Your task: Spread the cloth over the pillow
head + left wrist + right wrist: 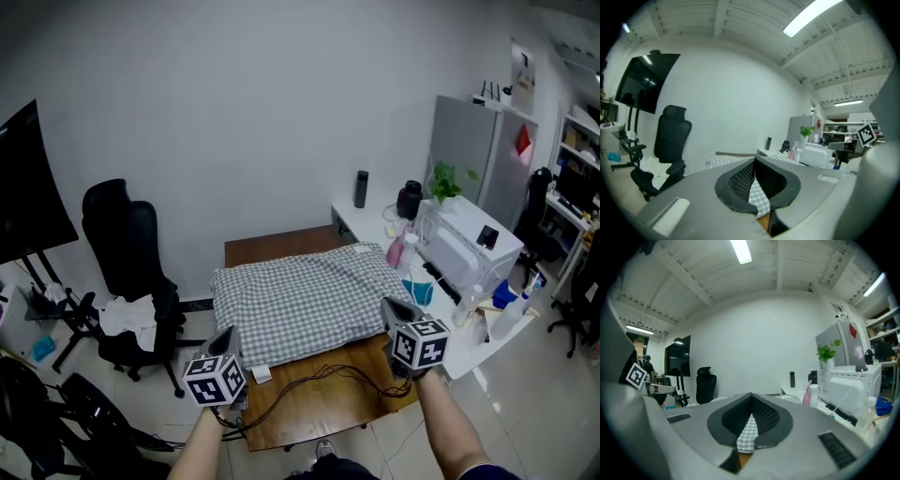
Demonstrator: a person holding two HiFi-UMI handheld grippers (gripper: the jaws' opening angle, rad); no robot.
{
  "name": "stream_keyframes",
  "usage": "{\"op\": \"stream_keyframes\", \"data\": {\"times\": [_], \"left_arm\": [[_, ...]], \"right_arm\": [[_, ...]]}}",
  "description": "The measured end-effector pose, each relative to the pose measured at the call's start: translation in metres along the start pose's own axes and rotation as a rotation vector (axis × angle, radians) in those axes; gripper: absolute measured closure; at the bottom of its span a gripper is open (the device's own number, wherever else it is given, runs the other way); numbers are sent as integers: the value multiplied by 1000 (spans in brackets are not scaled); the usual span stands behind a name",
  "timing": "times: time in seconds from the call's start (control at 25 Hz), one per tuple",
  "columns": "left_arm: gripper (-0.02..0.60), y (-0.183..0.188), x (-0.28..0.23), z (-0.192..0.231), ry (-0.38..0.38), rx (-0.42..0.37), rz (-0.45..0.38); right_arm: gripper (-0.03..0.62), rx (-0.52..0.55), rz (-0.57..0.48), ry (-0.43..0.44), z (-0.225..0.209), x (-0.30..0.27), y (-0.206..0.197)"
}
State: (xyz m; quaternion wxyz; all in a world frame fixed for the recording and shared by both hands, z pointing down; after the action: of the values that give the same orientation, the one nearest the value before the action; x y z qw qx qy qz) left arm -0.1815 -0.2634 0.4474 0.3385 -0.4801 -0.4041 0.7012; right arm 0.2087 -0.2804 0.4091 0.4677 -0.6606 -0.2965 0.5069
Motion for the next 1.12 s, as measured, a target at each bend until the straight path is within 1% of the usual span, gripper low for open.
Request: {"op": "stream_keyframes", "data": {"times": [0.12, 0.28, 0.44, 0.56, 0.72, 0.88, 1.0, 1.12], "left_arm": [[574, 14, -7, -33, -86, -48, 14], [574, 27, -13, -65, -155, -126, 25], [574, 37, -8, -85, -223, -153, 6], [574, 44, 0, -97, -253, -180, -16], [574, 43, 17, -103, -282, -193, -39], [574, 44, 29, -105, -300, -194, -53], [574, 44, 32, -105, -303, -197, -51], [574, 46, 34, -100, -284, -215, -57]], "right_arm": [[591, 30, -18, 51, 30, 1, 7], [591, 17, -43, 147, 68, 3, 12], [591, 29, -65, 230, 100, 11, 19], [591, 43, -86, 282, 118, 18, 25], [591, -1, -117, 381, 136, 33, 29], [591, 19, -141, 398, 147, 41, 36], [591, 43, -139, 377, 151, 40, 37], [591, 57, -129, 360, 151, 36, 34]]}}
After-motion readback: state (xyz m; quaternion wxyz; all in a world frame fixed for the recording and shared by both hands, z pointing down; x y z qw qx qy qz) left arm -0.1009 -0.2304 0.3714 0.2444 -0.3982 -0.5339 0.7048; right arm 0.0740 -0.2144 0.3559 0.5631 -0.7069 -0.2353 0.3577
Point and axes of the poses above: the fingertips, and each gripper's own axes: x backward along the fingers, z to its left, y out of its top, the point moved 7 cm from there along x, backward along the fingers, and after that the axes turned 14 degrees about z, right-handed, at the moved point
